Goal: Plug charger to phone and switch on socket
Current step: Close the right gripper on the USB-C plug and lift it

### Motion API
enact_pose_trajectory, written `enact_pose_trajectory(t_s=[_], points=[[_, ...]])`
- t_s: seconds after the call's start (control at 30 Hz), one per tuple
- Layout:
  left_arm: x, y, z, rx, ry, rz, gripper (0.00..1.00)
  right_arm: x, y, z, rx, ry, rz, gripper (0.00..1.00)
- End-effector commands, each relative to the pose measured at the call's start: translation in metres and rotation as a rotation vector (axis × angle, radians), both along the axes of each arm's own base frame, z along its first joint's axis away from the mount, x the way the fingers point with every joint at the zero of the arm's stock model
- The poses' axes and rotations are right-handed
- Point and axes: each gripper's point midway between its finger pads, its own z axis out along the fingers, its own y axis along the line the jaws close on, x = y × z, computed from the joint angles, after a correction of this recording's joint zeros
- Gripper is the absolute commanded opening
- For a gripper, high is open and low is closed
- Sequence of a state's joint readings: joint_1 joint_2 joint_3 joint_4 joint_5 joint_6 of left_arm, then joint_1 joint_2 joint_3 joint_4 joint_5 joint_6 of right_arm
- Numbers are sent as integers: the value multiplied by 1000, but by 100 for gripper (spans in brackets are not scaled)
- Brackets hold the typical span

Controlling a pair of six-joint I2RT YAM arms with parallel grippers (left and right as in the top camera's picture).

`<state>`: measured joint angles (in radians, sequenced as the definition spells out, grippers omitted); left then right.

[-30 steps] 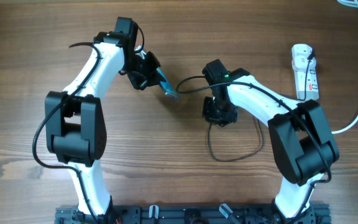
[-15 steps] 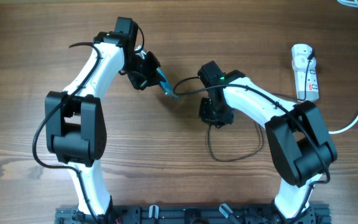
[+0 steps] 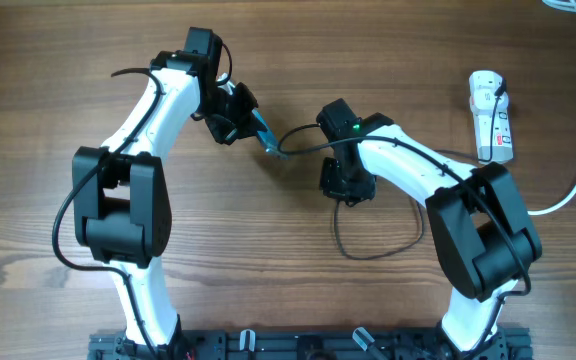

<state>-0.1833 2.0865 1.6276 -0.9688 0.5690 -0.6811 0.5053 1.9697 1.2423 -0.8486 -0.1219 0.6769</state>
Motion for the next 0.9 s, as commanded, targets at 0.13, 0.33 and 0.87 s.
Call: enact_pose_trajectory(t_s=[0.13,0.33,0.87], points=[[1,-1,14,-10,-45,-20,4,-7,-23,-24,-121,12,2,19],[1,-1,14,-10,-45,-21,4,-4,-28,-24,-148,-5,4,22],[1,-1,14,-10,-45,-20,4,-6,-24,-24,-128,8,3,20]])
